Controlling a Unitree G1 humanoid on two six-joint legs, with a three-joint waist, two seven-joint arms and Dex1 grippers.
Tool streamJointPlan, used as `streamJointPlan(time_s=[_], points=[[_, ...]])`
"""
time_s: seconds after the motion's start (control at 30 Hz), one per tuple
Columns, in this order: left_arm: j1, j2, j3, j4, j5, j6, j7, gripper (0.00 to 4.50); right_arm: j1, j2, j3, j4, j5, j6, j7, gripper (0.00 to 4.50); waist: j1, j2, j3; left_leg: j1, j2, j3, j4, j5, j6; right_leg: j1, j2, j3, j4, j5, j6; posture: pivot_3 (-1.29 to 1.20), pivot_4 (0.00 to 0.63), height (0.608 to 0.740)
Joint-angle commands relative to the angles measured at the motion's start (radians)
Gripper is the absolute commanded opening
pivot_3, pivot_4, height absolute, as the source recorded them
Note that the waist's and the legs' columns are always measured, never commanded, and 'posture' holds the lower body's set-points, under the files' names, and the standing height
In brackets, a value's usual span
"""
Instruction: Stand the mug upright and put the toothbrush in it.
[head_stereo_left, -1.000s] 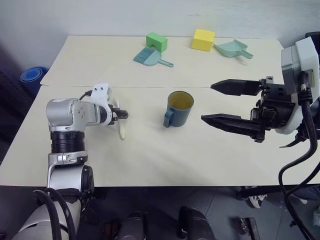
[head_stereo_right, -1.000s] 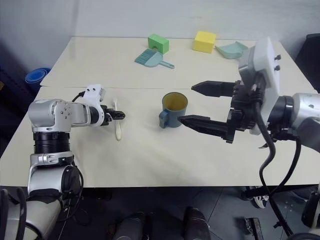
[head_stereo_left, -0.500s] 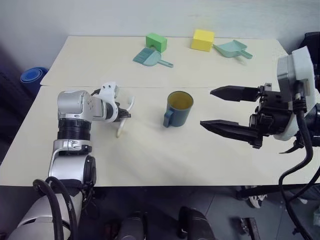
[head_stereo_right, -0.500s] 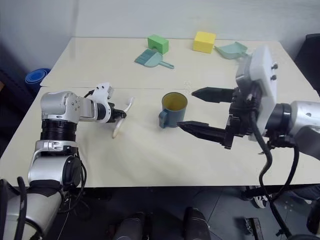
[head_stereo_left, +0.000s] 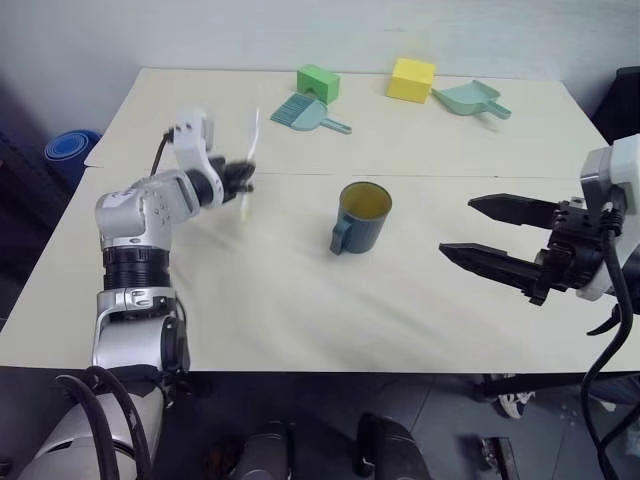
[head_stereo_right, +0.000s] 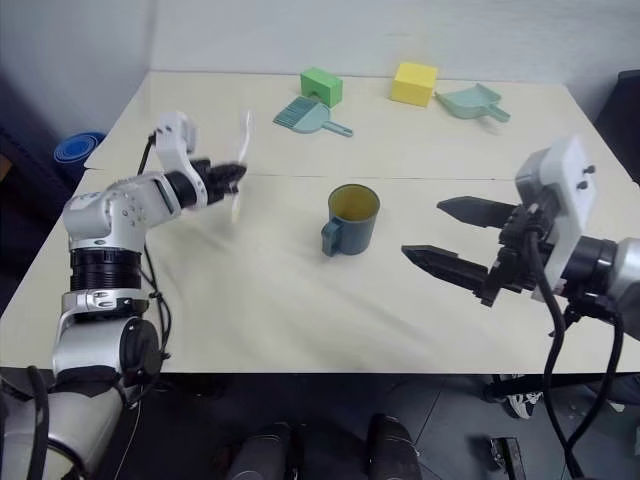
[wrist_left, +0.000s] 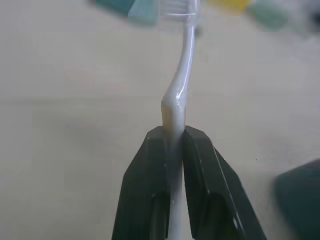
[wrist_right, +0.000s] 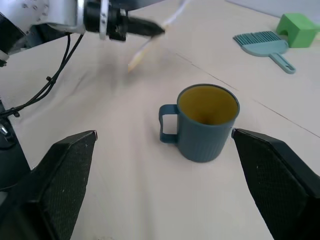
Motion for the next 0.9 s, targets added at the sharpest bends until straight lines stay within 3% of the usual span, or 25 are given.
streamJointPlan(time_s=[0.03, 0.3, 0.63, 0.87, 0.9], points=[[-0.083, -0.040, 0.011, -0.053, -0.073, -0.109, -0.090, 0.11, 0.023, -0.007, -0.074, 0.002, -0.009, -0.025, -0.047, 4.50, 0.002, 0.000, 0.000, 0.000, 0.000, 0.000, 0.000, 0.000, 0.000, 0.000, 0.000, 0.000, 0.000, 0.000, 0.000, 0.00, 0.150, 0.740], [-0.189, -0.196, -0.097, 0.080, -0.030, -0.333, -0.191, 0.11, 0.086, 0.000, -0.142, -0.014, -0.001, -0.041, -0.122, 4.50, 0.009, 0.000, 0.000, 0.000, -0.001, 0.001, 0.000, 0.000, 0.001, 0.001, 0.000, 0.000, -0.003, 0.000, 0.000, 0.00, 0.150, 0.740], [-0.091, -0.376, -0.208, 0.216, 0.052, -0.544, -0.213, 0.11, 0.160, 0.003, -0.211, -0.044, 0.055, -0.050, -0.253, 4.50, 0.011, 0.000, 0.000, 0.000, -0.001, 0.002, -0.001, 0.001, 0.002, 0.001, 0.000, 0.000, -0.006, 0.000, 0.000, 0.00, 0.150, 0.740], [-0.031, -0.376, -0.246, 0.197, 0.095, -0.547, -0.208, 0.11, 0.161, -0.007, -0.198, -0.038, 0.068, -0.060, -0.296, 4.50, 0.012, 0.000, 0.000, -0.002, -0.001, 0.002, -0.001, 0.001, 0.003, 0.001, 0.000, 0.000, -0.009, 0.000, 0.000, 0.00, 0.150, 0.740], [-0.019, -0.370, -0.250, 0.183, 0.092, -0.532, -0.217, 0.45, 0.160, -0.008, -0.193, -0.036, 0.062, -0.061, -0.294, 4.50, 0.011, 0.000, 0.000, -0.002, -0.001, 0.002, -0.001, 0.001, 0.003, 0.001, 0.000, 0.000, -0.009, 0.000, 0.000, 0.00, 0.150, 0.740]])
